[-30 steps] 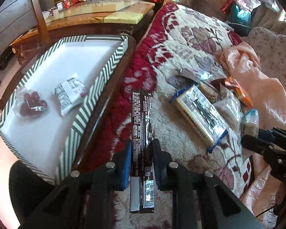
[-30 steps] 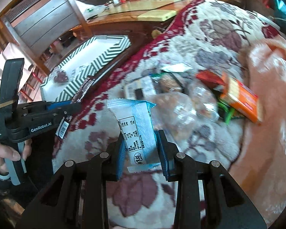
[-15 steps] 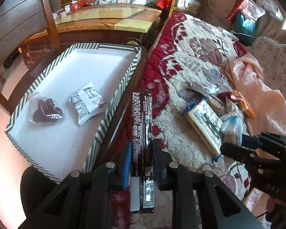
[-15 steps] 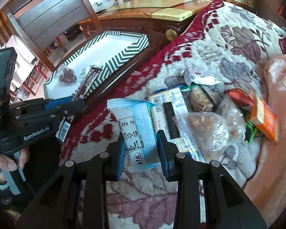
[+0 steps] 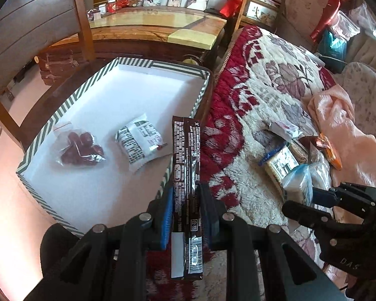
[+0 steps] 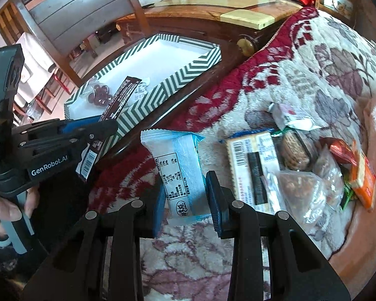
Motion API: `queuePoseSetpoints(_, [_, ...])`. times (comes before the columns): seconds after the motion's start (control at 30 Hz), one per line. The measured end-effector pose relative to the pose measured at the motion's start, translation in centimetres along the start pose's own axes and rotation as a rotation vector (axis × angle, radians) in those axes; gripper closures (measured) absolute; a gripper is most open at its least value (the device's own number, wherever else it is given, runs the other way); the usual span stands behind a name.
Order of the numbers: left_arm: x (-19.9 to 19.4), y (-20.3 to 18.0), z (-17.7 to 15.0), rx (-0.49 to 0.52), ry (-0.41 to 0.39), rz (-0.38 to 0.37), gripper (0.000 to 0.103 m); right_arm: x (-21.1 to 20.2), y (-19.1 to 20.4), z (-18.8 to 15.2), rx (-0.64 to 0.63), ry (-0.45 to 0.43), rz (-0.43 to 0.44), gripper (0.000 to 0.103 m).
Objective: Organize snacks
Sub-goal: 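Carry the brown bar and blue-white packet over the striped tray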
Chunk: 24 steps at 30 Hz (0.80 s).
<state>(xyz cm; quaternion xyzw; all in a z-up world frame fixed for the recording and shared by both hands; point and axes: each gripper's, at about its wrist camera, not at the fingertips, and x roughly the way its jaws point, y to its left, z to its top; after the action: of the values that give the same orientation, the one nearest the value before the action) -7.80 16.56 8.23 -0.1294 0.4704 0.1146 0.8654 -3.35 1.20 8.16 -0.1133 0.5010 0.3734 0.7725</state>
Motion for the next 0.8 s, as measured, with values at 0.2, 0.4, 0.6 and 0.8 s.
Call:
queuePoseSetpoints(0.2, [-0.2, 1.3, 0.3, -0.027, -0.008, 0.007, 0.080, 0.5, 1.2, 1.4, -0.029, 0.003, 0.007, 0.073])
queuePoseSetpoints(0.4, [-0.5, 3.4, 0.6, -0.068, -0.017, 0.022, 0.080, 1.2, 2.8, 3.3, -0.066, 0.005, 0.020, 0.073])
queuePoseSetpoints(0.6, [-0.4, 5.5, 0.7, -0.113, -0.017, 0.043, 0.080, 2.2, 4.2, 4.8, -0.096, 0.015, 0.037, 0.073])
queuePoseSetpoints(0.8, [0.3, 7.3, 1.0, -0.150, -0.006, 0.064, 0.080, 3.6, 5.2, 6.4, -0.107, 0.025, 0.061, 0.073])
